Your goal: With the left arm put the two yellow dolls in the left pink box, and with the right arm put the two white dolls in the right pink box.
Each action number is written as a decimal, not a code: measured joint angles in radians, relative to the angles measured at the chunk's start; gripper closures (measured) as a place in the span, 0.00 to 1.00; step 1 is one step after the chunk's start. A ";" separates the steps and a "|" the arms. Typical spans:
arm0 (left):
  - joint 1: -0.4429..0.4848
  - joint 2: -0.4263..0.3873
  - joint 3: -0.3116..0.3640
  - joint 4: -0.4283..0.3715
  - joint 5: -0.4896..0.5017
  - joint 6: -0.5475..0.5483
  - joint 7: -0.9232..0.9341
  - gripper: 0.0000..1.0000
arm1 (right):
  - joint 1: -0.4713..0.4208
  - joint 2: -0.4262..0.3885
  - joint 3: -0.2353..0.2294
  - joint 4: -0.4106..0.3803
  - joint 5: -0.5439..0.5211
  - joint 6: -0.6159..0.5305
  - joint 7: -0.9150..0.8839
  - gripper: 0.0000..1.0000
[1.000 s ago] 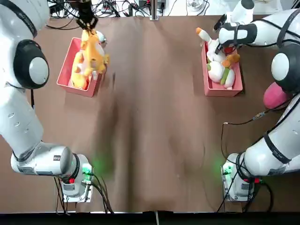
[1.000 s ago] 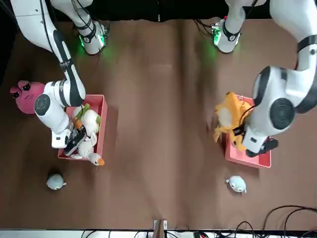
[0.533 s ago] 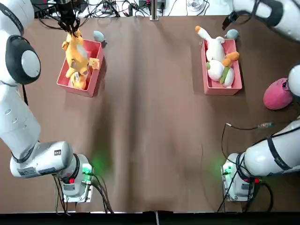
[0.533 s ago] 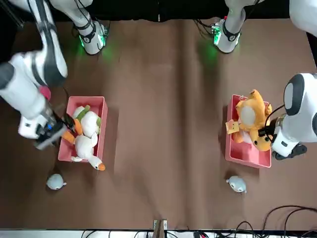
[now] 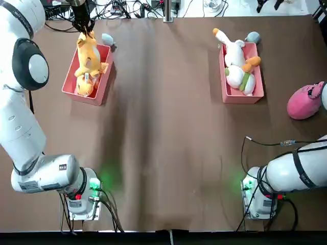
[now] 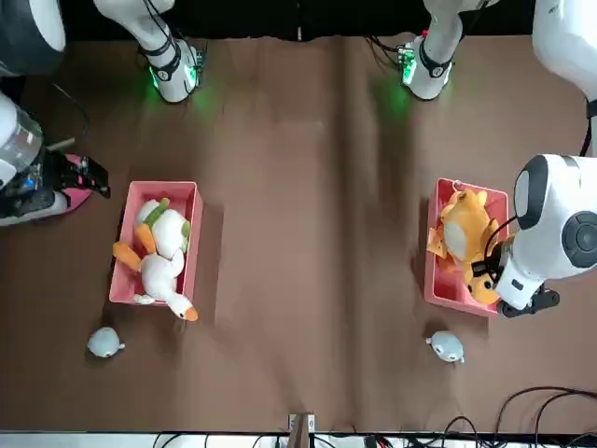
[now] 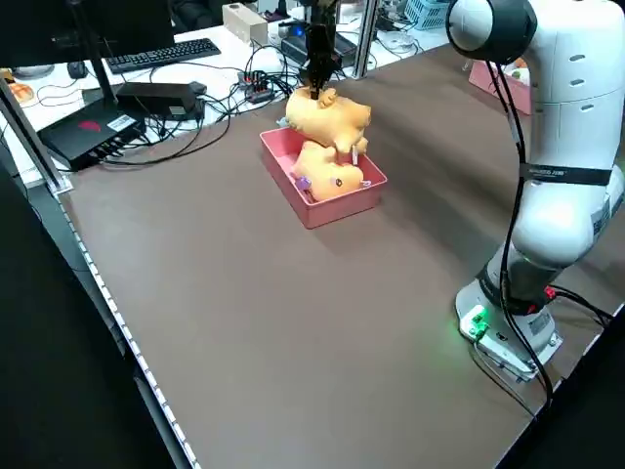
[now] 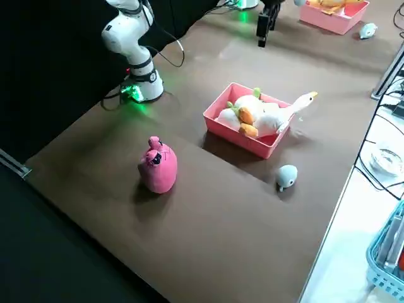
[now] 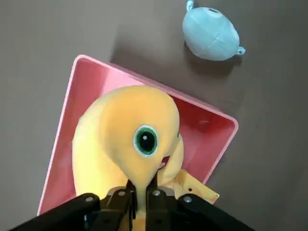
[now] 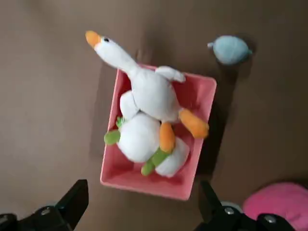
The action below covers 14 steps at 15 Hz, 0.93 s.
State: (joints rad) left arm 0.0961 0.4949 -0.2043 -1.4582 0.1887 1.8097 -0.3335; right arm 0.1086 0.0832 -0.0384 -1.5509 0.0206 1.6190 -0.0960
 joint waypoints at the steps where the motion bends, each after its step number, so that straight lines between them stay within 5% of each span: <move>1: 0.000 -0.001 -0.001 0.005 0.000 0.000 0.000 0.91 | -0.003 -0.016 -0.006 0.027 -0.002 -0.052 0.015 0.00; 14: -0.024 -0.023 0.001 -0.006 0.055 0.053 0.001 0.91 | -0.152 -0.067 -0.029 0.044 -0.004 -0.062 0.027 0.00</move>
State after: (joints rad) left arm 0.0722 0.4718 -0.2032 -1.4638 0.2435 1.8630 -0.3323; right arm -0.0430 0.0166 -0.0673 -1.5070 0.0162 1.5566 -0.0694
